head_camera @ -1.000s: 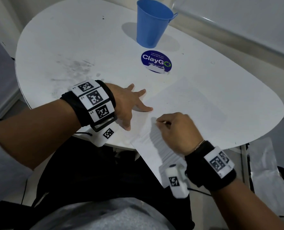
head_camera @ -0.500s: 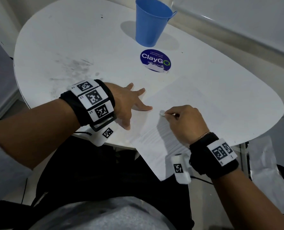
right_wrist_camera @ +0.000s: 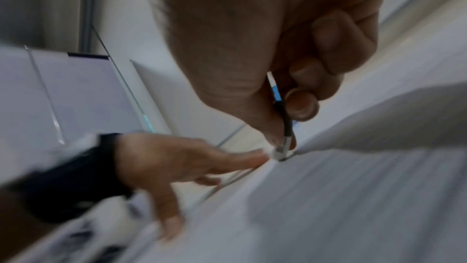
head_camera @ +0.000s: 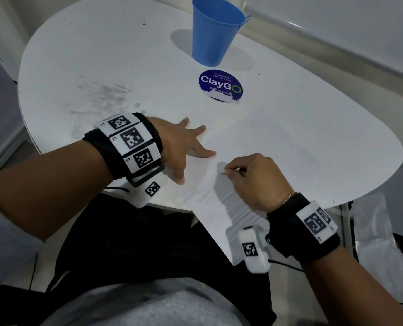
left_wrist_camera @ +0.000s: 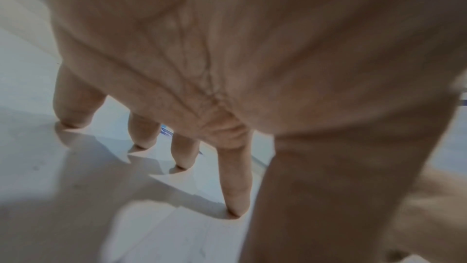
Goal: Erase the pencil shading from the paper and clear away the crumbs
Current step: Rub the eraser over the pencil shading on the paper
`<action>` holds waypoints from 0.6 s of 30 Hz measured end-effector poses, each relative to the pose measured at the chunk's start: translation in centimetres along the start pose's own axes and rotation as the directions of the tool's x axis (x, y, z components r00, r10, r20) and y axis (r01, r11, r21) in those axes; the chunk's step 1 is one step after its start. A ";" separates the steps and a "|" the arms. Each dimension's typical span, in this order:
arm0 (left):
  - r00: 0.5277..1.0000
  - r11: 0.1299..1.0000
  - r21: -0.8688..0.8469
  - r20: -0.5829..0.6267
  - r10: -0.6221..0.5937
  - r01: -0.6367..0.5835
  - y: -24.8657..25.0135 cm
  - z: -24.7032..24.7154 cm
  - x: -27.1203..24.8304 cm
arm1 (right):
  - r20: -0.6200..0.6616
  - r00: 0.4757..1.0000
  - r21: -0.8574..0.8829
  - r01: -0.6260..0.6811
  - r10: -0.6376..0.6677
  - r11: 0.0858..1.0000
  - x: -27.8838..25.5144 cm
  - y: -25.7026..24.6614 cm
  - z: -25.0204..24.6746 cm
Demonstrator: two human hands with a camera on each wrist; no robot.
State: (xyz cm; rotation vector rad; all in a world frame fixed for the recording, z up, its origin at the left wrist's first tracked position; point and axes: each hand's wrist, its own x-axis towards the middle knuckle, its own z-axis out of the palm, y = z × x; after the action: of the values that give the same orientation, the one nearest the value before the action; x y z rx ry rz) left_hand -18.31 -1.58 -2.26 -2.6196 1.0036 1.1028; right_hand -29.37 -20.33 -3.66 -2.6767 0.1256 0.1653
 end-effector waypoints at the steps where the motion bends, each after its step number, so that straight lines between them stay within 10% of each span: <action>1: 1.000 1.000 -0.007 0.000 0.001 -0.001 0.0 0.0 0.0 | -0.048 0.998 0.007 -0.039 0.040 0.999 0.4 0.5 -0.3; 18: 1.000 1.000 -0.017 -0.003 -0.008 0.008 -0.2 0.2 0.2 | -0.003 0.998 0.038 0.068 -0.068 0.997 -0.5 -1.1 1.2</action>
State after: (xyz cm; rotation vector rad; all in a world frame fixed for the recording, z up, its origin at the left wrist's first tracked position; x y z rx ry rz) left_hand -18.23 -1.47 -2.58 -2.6366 0.9879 1.1114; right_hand -29.91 -18.79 -4.23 -2.6392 0.0383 0.1377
